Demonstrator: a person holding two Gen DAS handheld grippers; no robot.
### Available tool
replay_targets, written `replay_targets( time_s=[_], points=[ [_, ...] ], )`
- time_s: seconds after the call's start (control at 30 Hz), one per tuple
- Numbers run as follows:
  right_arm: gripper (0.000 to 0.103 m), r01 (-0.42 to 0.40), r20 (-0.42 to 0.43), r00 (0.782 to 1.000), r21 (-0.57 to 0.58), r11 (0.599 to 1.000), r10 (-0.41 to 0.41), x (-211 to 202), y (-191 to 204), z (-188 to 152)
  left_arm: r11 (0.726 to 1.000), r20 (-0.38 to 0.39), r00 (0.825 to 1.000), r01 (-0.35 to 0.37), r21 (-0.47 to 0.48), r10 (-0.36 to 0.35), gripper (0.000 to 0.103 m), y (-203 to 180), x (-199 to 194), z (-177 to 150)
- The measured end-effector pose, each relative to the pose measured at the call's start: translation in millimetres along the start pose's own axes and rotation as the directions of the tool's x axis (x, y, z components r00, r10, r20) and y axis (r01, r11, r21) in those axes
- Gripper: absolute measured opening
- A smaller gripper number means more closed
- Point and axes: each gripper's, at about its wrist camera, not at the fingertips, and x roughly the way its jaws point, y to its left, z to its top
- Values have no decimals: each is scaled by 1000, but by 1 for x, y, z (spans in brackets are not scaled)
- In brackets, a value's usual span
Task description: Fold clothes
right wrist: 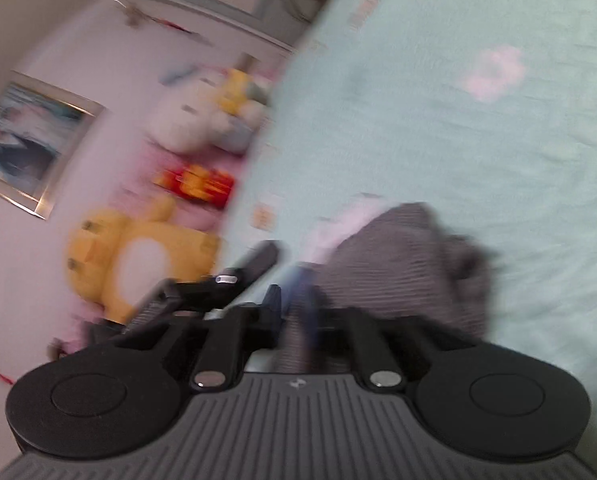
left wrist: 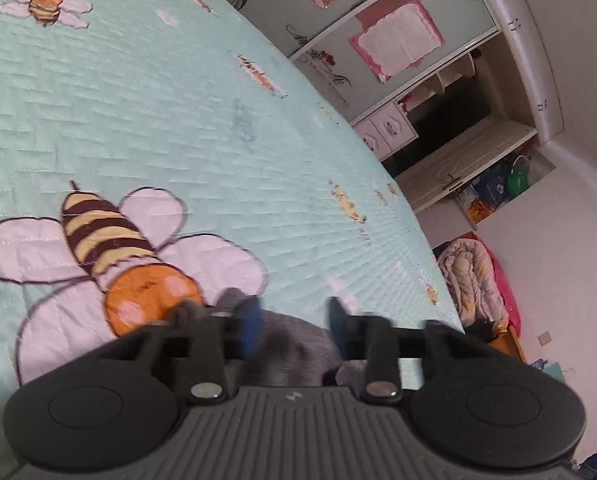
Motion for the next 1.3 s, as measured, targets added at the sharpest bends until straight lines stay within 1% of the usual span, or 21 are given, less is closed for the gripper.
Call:
replay_targets(
  time_s=[0.03,0.07,0.13,0.23,0.37,0.5,0.53,0.57,0.6,0.63,0.67,0.7,0.73,0.83,0.93,1.0,1.07,1.17,1.2,1.23,1.3],
  points=[
    [0,-62,-20,998,58,996,64,0,-17,5,1000,-5,1000,4,-2,-4,17,4,0,1],
    [0,-87,-31,996,71,994,89,0,-25,7,1000,-6,1000,2,7,-2,10,7,1,2],
    [0,-104,-50,993,30,994,106,1,-28,7,1000,4,1000,-1,20,1,6,11,1,-1],
    [0,-123,-43,992,-19,992,122,2,-33,4,1000,18,1000,2,21,-2,5,15,0,-4],
    [0,-67,-37,997,-79,995,64,6,-20,9,999,21,999,-33,41,32,5,6,-1,-2],
    [0,-10,-71,997,-140,990,0,6,-1,14,998,11,998,-67,6,67,5,-2,-7,3],
    [0,-15,-82,997,-137,991,4,5,3,16,997,15,997,-72,6,72,10,-7,-11,4],
    [4,-32,-81,996,-126,992,22,0,8,17,997,22,997,-78,15,78,19,-13,-16,5],
    [8,-55,-55,997,-124,991,48,-8,14,17,996,29,996,-84,24,83,26,-18,-21,6],
    [10,-77,-27,997,-123,989,74,-18,20,16,995,39,995,-94,38,93,41,-24,-27,6],
    [18,-100,6,995,-119,988,101,-30,24,16,993,52,993,-109,55,106,51,-31,-34,6],
    [24,-122,31,992,-105,987,126,-39,26,16,991,60,992,-116,69,112,52,-37,-40,5],
    [25,-129,47,990,-97,987,134,-46,28,16,990,64,992,-115,83,110,53,-42,-45,4],
    [25,-80,70,994,-94,992,87,-64,29,7,993,60,995,-82,91,76,56,-57,-61,-3],
    [25,-80,100,991,-44,996,84,-69,22,1,993,10,999,-36,113,35,57,-71,-65,-18],
    [25,-107,122,987,-1,994,106,-63,18,1,988,-22,999,-32,148,35,57,-79,-62,-28],
    [25,-117,124,986,22,993,113,-56,14,4,990,-59,998,-20,140,29,57,-78,-52,-32],
    [24,-43,77,996,38,998,40,-45,3,12,993,-86,993,-74,90,82,56,-59,-33,-30],
    [21,-10,66,998,41,999,7,-41,-1,12,997,-82,994,-69,37,72,55,-48,-32,-26],
    [22,3,61,998,47,999,-6,-40,-4,12,999,-65,997,-41,-30,39,55,-37,-34,-21],
    [25,-63,88,995,69,996,56,-46,-6,8,995,-1,1000,10,-103,-10,56,-23,-41,-12]
  ],
)
